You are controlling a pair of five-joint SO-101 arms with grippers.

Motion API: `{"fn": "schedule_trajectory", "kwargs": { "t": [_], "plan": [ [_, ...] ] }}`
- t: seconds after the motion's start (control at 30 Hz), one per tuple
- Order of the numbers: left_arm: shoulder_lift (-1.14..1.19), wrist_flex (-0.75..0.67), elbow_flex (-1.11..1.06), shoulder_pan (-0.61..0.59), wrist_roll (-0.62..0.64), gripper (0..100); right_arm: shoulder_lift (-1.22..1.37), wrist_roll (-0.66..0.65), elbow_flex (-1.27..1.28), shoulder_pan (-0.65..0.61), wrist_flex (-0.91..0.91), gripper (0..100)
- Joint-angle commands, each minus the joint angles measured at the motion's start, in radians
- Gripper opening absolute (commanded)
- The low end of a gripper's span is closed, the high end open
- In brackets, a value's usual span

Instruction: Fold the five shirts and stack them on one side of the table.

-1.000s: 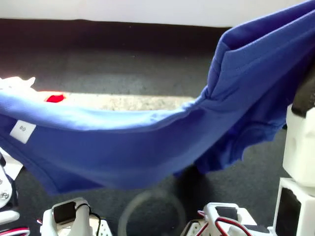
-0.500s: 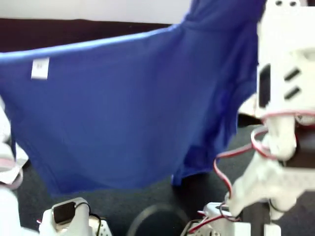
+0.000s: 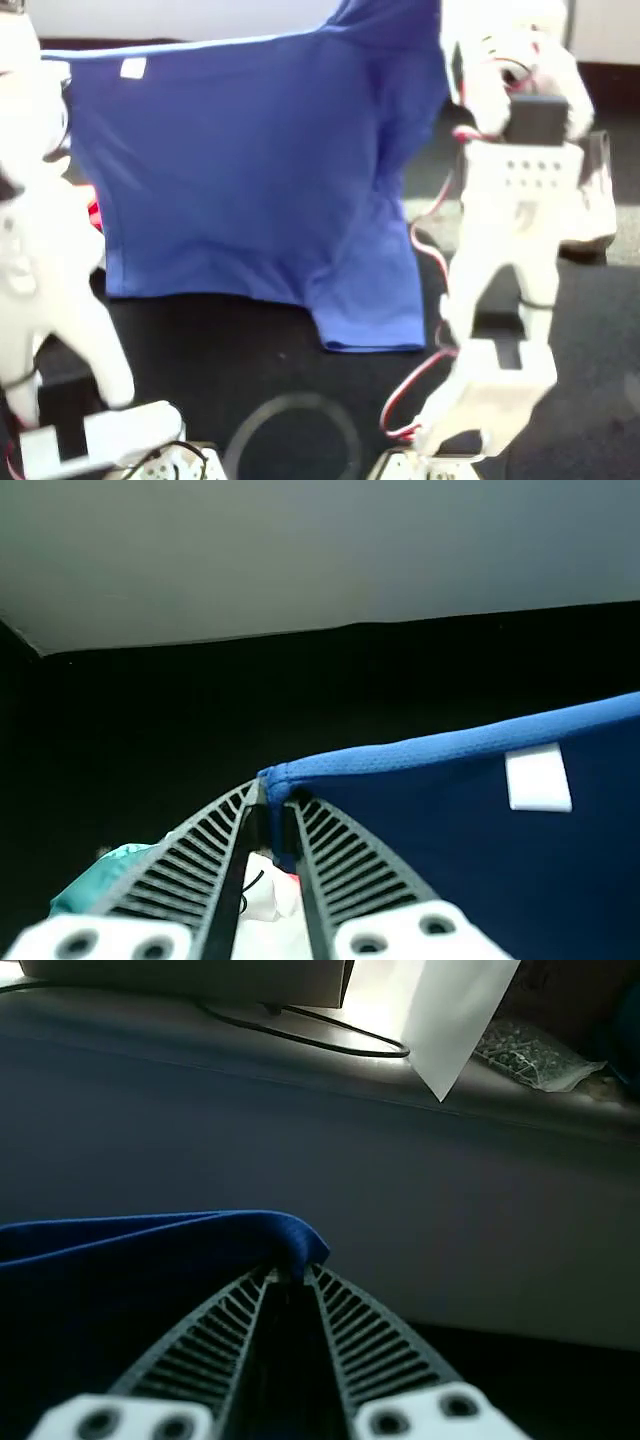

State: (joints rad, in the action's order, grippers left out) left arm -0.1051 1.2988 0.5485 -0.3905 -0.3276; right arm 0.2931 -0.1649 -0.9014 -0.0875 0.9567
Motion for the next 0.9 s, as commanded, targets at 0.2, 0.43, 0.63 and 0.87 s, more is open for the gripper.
{"fn": "schedule_trajectory", "kwargs": {
  "t": [0.2, 0.43, 0.63, 0.87],
  "plan": [
    [0.208, -0.103, 0.010, -0.004, -0.058, 1, 0.225, 0.003, -0.007, -0.047, -0.140, 0.6],
    [0.240, -0.144, 0.008, -0.079, -0.098, 1, 0.343, 0.003, -0.007, -0.074, -0.259, 0.6],
    [0.302, -0.149, -0.021, -0.035, -0.097, 1, 0.447, 0.003, -0.007, -0.082, -0.272, 0.6],
    [0.453, -0.143, -0.018, 0.010, -0.094, 1, 0.486, 0.003, -0.007, -0.079, -0.188, 0.6]
  ]
}}
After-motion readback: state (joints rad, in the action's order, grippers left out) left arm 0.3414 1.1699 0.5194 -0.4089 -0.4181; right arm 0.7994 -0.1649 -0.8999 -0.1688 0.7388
